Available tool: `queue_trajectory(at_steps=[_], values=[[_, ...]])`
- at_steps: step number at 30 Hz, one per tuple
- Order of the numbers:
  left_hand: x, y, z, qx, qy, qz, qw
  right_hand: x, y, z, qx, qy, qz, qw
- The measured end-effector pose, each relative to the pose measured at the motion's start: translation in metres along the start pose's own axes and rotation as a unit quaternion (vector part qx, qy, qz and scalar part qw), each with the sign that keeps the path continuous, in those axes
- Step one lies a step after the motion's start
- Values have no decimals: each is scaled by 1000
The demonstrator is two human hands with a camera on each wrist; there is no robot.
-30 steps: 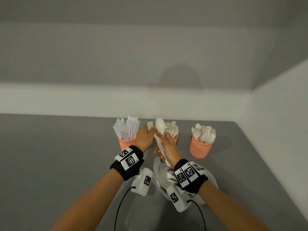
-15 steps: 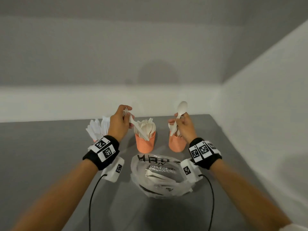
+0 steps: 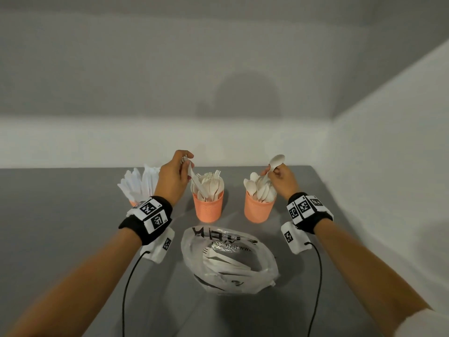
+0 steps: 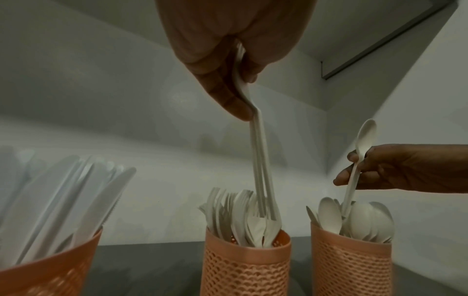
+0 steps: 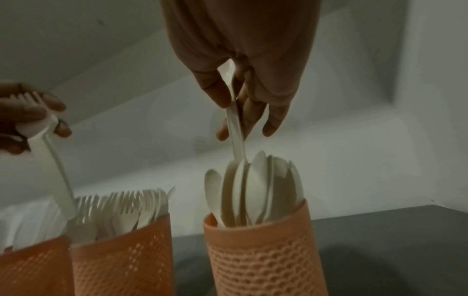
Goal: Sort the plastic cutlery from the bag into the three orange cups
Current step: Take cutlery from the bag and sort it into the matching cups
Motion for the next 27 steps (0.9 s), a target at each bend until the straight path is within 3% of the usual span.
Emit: queue_trajectory(at_steps=[3,8,13,15,20,27], values=[[-2,2,8,-10,-13,3,1000,14,-3,5,1,77,-2,997],[-12,7,27,-49,-62,31,996,32,-6,10,20,105,-17,994],[-13,11,45,-75,-121,59,988,13,1,17,3,196,-207,959],[-10,12,50,-84,-143,83,983,9,2,25,-29,259,-237,936],[-20,15,56,-82,-186,91,975,26,-2,38,-84,388,-222,890],[-31,22,61,-132,-203,63,968,34,-5,43,-95,409,-218,881]])
Point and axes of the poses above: each hand's wrist, its own y-axis away from the middle knuckle, its own z-axis out of the palm, x = y × z, the point moved 3 cm from there along -y, towards the middle knuckle, and after that the axes turned 12 degrees about x, right-handed, at the moved point
